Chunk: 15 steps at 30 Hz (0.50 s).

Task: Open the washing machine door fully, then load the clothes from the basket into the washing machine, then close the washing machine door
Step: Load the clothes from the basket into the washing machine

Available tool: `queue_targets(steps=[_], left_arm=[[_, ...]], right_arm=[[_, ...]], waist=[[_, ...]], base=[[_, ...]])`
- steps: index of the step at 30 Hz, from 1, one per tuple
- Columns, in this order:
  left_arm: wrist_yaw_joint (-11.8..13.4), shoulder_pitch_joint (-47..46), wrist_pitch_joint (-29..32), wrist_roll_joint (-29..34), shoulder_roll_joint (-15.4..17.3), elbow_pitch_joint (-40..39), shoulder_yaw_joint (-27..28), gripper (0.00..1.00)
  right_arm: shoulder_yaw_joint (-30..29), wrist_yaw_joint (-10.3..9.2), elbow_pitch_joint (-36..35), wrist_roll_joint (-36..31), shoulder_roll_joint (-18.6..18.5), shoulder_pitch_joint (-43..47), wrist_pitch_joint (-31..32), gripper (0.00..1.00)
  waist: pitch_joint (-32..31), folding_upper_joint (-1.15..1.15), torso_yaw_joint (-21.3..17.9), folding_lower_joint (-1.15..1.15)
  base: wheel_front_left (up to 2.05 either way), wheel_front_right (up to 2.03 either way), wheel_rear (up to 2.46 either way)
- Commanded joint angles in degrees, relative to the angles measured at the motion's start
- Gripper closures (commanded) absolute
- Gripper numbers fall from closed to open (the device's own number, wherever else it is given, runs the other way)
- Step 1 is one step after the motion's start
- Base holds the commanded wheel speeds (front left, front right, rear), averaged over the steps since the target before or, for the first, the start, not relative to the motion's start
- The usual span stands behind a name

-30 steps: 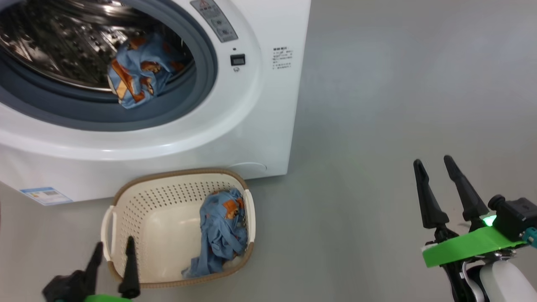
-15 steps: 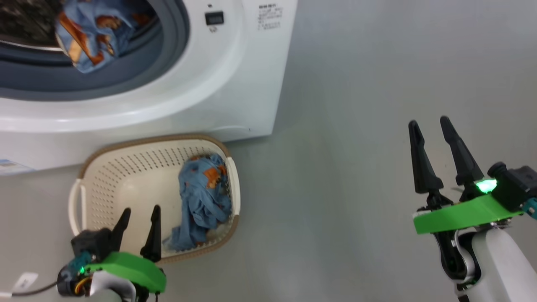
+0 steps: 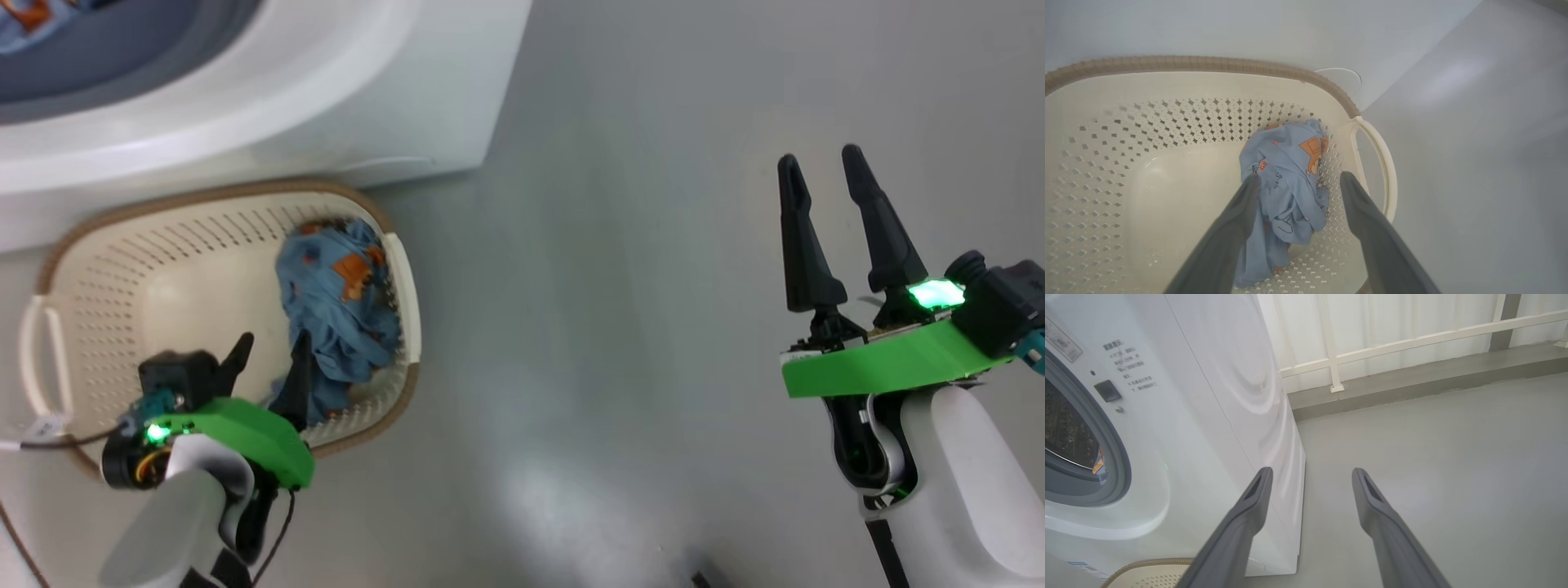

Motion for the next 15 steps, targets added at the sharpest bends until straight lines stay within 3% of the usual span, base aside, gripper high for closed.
queue_targets(steps=[1,15], left_arm=[[0.0,-1.1,0.2,-1.5,2.1,0.5,-0.1,0.0],[0.0,-12.9,6.9,-13.0,7.8,5.5,-12.6,0.0]], right_arm=[[0.9,0.32,-1.6,-0.7,0.1,-0.4,-0.4,0.0],[1.5,0.32,-3.1,-0.8,1.7,-3.6,-0.4,0.0]], waist=[[4.5,0.0,-2.4,0.0],[12.8,0.0,-5.6,0.0]], base=[[0.0,0.0,0.0],[0.0,0.0,0.0]])
